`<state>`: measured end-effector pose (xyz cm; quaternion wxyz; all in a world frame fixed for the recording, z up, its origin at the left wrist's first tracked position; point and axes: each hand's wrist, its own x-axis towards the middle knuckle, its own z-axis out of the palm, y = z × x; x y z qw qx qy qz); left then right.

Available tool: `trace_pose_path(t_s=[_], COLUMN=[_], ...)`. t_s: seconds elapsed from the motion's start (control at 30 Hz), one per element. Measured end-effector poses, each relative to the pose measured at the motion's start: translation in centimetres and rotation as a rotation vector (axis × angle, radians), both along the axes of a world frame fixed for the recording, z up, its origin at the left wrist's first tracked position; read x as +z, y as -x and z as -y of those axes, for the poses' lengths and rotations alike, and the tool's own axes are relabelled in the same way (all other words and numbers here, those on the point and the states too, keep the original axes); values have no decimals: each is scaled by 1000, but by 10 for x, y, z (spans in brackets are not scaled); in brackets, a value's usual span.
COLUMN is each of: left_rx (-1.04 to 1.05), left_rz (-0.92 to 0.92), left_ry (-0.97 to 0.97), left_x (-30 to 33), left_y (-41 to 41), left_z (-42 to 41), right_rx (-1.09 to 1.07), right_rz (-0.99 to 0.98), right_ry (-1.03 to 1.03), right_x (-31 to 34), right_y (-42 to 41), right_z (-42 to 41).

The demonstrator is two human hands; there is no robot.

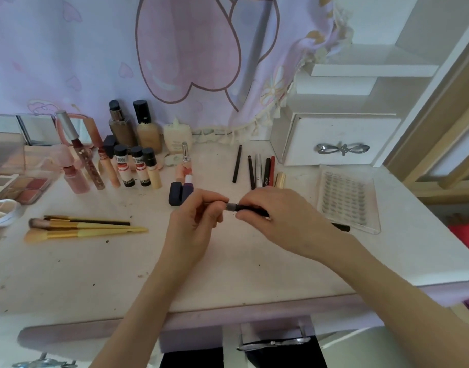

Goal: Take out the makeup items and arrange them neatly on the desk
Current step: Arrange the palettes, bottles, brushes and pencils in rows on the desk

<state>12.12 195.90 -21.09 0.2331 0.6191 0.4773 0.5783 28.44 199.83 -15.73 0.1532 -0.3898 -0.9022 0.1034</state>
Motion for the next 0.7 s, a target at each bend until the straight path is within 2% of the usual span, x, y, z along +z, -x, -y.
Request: trace_pose_path(t_s=[0.13,0.3,0.57,0.7], left_rx=[-159,-287,-209,-153], left_rz=[266,373,458,489], left_ry=[87,175,173,204], left_x=[0,-1,0,3], left_y=[7,11,8,4], left_z=[-1,-4,-7,-8], right_rx=[33,58,14,3], right_rz=[-168,-349,-514,-518], right_ry=[179,387,380,349], right_x=[-9,-11,-19,-19], right_y=[10,17,24,27], right_z=[3,7,10,9])
